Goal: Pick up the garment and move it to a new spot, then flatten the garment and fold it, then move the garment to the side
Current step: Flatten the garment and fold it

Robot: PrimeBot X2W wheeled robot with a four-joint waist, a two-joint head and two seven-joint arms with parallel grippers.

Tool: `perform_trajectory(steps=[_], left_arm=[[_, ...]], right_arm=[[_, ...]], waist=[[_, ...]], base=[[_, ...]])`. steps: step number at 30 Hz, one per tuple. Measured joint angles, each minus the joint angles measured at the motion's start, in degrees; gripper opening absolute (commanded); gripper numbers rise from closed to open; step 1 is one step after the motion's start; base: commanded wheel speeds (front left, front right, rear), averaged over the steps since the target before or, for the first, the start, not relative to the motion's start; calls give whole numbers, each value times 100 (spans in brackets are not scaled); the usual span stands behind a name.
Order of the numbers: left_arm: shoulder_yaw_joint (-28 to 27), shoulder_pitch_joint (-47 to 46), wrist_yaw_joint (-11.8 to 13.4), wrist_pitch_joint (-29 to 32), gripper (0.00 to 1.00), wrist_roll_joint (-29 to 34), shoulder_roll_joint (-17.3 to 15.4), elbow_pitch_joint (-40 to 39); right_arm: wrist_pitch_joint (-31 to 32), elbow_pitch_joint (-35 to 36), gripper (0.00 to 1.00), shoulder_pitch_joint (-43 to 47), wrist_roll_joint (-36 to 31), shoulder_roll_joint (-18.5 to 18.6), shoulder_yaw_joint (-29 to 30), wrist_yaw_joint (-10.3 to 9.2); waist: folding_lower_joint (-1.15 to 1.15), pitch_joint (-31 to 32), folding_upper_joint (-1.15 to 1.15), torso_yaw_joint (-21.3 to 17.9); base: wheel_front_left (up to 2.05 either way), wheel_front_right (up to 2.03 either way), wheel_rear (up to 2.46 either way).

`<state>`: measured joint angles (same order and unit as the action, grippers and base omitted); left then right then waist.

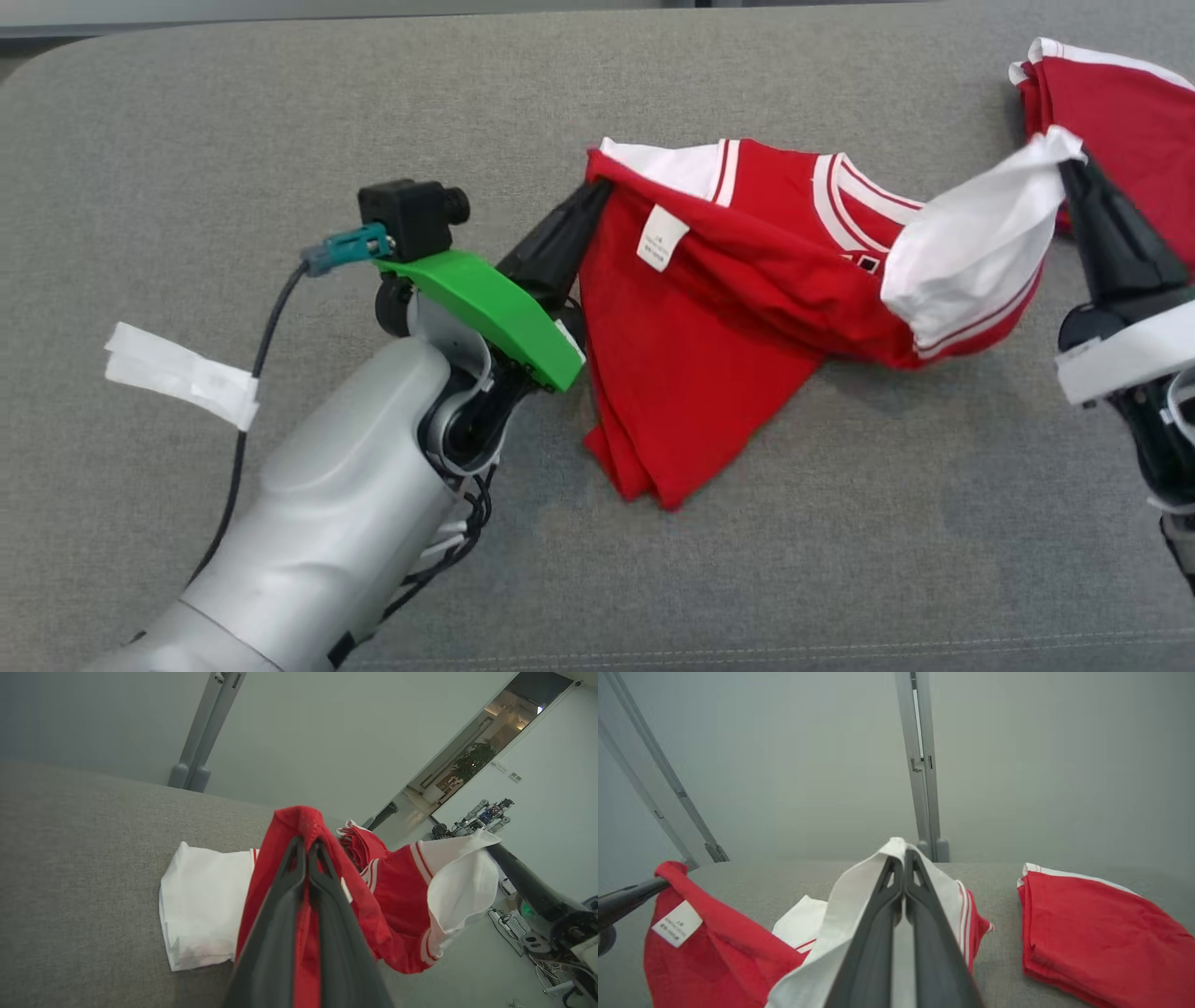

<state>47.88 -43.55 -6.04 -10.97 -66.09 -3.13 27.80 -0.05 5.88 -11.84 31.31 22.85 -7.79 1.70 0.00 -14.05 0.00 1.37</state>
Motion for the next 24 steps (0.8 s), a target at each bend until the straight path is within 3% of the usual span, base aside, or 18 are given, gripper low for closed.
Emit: perform_trajectory(steps=[3, 14, 20, 24], left_arm=[[-158, -105, 0, -83, 0, 56, -156, -165], [-990, -988, 404, -136, 0, 530, -1677, -1071], [-1379, -1096, 515, 97, 0, 450, -2229, -1699], [-1631, -1094, 662, 350, 0, 114, -2518, -2219]], right_arm=[[112, 255, 0, -274, 124, 83, 83, 82], [811, 1126, 0, -1767, 884, 467, 791, 120], [942, 1702, 0, -2285, 1433, 460, 1146, 46], [1181, 2085, 0, -2286, 1726, 464, 1308, -142]], waist=[[0, 79, 0, 53], [0, 529, 0, 298], [0, 749, 0, 383], [0, 879, 0, 391]], base=[[0, 0, 0], [0, 0, 0], [0, 0, 0], [0, 0, 0]])
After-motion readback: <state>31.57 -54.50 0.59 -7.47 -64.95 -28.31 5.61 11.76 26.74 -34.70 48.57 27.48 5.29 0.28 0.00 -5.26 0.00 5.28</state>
